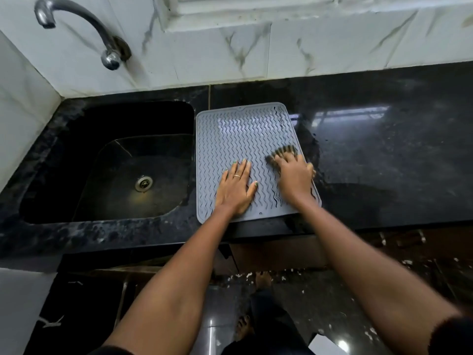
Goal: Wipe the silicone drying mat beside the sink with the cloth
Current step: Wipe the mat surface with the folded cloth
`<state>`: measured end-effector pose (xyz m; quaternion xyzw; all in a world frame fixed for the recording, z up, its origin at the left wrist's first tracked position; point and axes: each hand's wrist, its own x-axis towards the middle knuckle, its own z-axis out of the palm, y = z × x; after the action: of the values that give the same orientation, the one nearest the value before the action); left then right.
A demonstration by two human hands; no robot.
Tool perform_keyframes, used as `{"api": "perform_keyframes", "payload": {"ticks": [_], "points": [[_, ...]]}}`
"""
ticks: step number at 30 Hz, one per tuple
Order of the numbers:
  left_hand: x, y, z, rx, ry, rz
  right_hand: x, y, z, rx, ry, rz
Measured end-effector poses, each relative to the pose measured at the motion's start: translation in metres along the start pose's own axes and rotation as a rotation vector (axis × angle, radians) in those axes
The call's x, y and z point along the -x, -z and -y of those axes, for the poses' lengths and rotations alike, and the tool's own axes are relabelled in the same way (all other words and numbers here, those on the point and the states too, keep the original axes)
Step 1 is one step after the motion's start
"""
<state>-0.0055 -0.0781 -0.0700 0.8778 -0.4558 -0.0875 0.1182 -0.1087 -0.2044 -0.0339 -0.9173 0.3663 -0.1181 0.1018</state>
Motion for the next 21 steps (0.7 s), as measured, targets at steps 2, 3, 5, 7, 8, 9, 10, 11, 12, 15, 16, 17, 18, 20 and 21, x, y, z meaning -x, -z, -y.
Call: {"api": "perform_keyframes", "payload": {"ticks": [2, 3, 5, 7, 8, 9, 10, 11, 12, 15, 16, 17, 18, 20, 21], "points": [[0.000, -0.001, 0.000, 0.009, 0.000, -0.012, 0.041, 0.001, -0.004, 0.002, -0.009, -0.070], [-0.001, -0.001, 0.000, 0.014, -0.001, -0.015, 0.060, 0.003, -0.006, 0.008, -0.016, -0.101], [0.000, -0.002, 0.000, 0.025, 0.001, -0.013, 0.093, 0.008, -0.008, 0.036, -0.025, -0.148], [0.000, -0.001, 0.001, 0.041, 0.006, -0.050, 0.107, 0.017, -0.009, 0.056, -0.014, -0.134], [-0.001, 0.002, 0.001, 0.050, 0.013, -0.090, 0.105, 0.024, -0.009, 0.051, -0.007, -0.103], [-0.003, 0.004, 0.002, 0.063, 0.022, -0.130, 0.100, 0.029, -0.010, 0.014, -0.027, -0.066], [-0.005, 0.007, 0.002, 0.085, 0.030, -0.173, 0.093, 0.034, -0.012, -0.065, -0.085, -0.032], [-0.010, 0.011, 0.003, 0.113, 0.040, -0.213, 0.080, 0.039, -0.014, -0.199, -0.174, -0.013], [-0.015, 0.015, 0.004, 0.145, 0.049, -0.243, 0.069, 0.045, -0.014, -0.365, -0.282, -0.008], [-0.045, 0.027, 0.012, 0.175, 0.060, -0.297, 0.020, 0.055, -0.006, -0.689, -0.435, -0.080], [-0.059, 0.030, 0.014, 0.168, 0.059, -0.290, -0.001, 0.054, -0.002, -0.733, -0.421, -0.096], [-0.071, 0.031, 0.016, 0.161, 0.061, -0.271, -0.021, 0.051, 0.003, -0.760, -0.394, -0.103], [-0.084, 0.033, 0.018, 0.158, 0.068, -0.249, -0.042, 0.047, 0.009, -0.772, -0.364, -0.101], [-0.112, 0.037, 0.022, 0.160, 0.086, -0.197, -0.083, 0.035, 0.021, -0.725, -0.310, -0.125], [-0.128, 0.038, 0.024, 0.163, 0.088, -0.170, -0.105, 0.028, 0.028, -0.669, -0.292, -0.166]]}}
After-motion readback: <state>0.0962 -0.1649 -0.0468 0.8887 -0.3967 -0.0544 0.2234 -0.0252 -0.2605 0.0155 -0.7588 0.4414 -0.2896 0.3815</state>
